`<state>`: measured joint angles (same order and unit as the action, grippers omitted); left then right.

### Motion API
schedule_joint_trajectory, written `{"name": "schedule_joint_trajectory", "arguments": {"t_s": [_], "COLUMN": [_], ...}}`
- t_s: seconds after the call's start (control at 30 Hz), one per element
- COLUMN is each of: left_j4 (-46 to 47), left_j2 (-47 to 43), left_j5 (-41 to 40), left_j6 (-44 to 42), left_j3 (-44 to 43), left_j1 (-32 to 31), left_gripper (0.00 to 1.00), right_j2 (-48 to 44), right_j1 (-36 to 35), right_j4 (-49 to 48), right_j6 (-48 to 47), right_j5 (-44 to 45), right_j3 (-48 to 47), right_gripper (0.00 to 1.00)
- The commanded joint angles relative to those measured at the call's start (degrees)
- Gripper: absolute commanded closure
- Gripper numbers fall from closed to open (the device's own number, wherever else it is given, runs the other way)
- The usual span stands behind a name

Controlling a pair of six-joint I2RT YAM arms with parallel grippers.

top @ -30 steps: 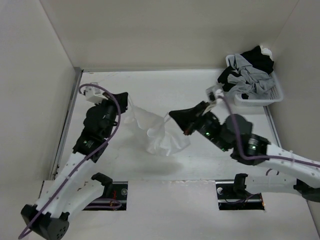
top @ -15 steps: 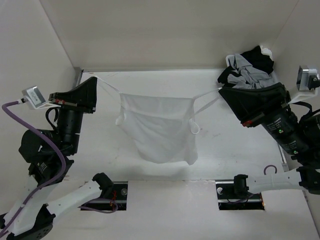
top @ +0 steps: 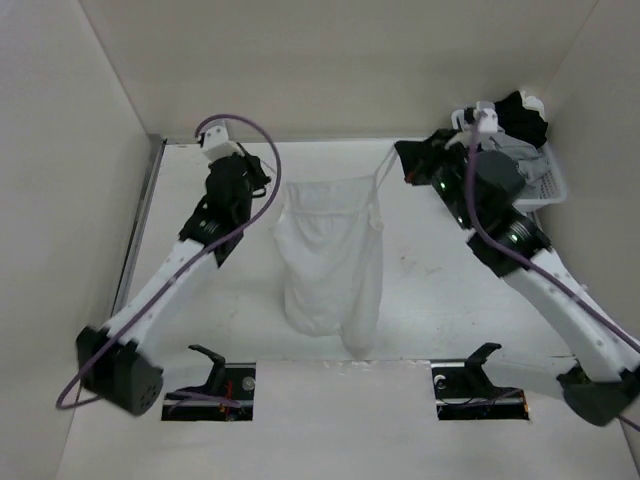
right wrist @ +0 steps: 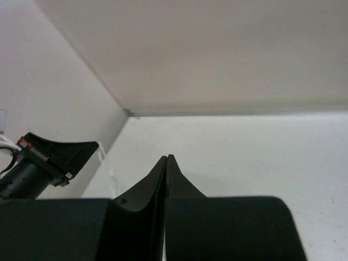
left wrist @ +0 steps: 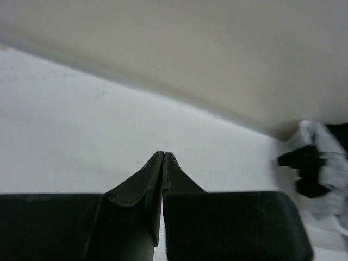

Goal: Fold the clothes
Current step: Flatten the tank top out

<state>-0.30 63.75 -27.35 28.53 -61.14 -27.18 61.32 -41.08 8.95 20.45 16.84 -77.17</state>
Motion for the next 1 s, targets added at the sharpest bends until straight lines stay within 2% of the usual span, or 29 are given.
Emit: {"name": "schedule_joint_trajectory", "arguments": {"t_s": [0.0, 0.1, 0.13, 0.2, 0.27, 0.33, 0.43, 0.47, 0.53, 0.57, 0.6, 0.73, 0.8, 0.87, 0.97], "left_j4": [3.89, 0.75, -1.35, -5.22, -5.77, -2.8, 3.09, 4.93, 7.23, 7.85, 8.03, 3.74, -1.7, -5.66, -7.7], "left_j2": [13.98, 31.04, 35.87, 43.19, 45.15, 42.88, 35.6, 32.87, 27.25, 24.09, 20.92, 7.92, 2.11, -1.77, -3.98], "left_j5": [5.11, 5.39, 4.86, 5.12, 4.68, 5.2, 4.68, 4.68, 4.24, 3.72, 3.36, 3.62, 4.76, 6.95, 11.69], "left_j6": [3.81, 1.01, 0.21, -1.19, -1.38, -0.76, 2.56, 4.32, 7.49, 9.5, 11.61, 15.22, 17.59, 19.88, 22.35], "left_j3": [-7.81, -25.89, -31.87, -40.94, -42.66, -36.98, -20.13, -13.71, -1.41, 4.74, 10.38, 26.75, 31.07, 33.71, 36.0], "left_j1": [5.42, 7.01, 7.27, 7.71, 7.71, 7.36, 5.7, 4.73, 3.06, 2.36, 1.57, -0.19, -1.16, -2.48, -4.06], "left_gripper": [1.0, 1.0, 0.97, 0.9, 0.76, 0.65, 0.64, 0.65, 0.7, 0.73, 0.75, 0.82, 0.81, 0.75, 0.63], "right_j2": [12.72, 29.06, 33.73, 41.91, 45.81, 45.47, 39.96, 37.32, 31.78, 27.75, 24.93, 13.77, 8.32, 3.65, -0.66], "right_j1": [14.45, 21.42, 22.92, 25.91, 27.41, 27.68, 26.54, 25.4, 23.47, 21.81, 20.57, 15.82, 13.71, 12.3, 10.02], "right_j4": [-6.47, -7.2, -6.58, -4.83, -4.03, -4.64, -8.06, -9.72, -13.42, -16.04, -17.46, -19.41, -18.45, -15.3, -8.53], "right_j6": [8.98, 12.76, 13.47, 15.14, 16.64, 16.73, 14.62, 14.27, 14.27, 14.97, 15.76, 19.18, 21.03, 22.79, 24.55], "right_j5": [-16.81, -23.07, -23.52, -23.52, -23.08, -22.03, -19.84, -19.22, -18.43, -18.07, -17.81, -13.69, -11.32, -9.2, -7.18], "right_j3": [-0.34, -10.16, -13.85, -20.28, -22.85, -20.5, -9.98, -4.71, 5.84, 13.46, 19.01, 37.23, 44.0, 48.49, 51.84], "right_gripper": [1.0, 1.0, 1.0, 0.94, 0.81, 0.7, 0.62, 0.64, 0.79, 0.93, 1.0, 0.99, 0.87, 0.74, 0.65]}}
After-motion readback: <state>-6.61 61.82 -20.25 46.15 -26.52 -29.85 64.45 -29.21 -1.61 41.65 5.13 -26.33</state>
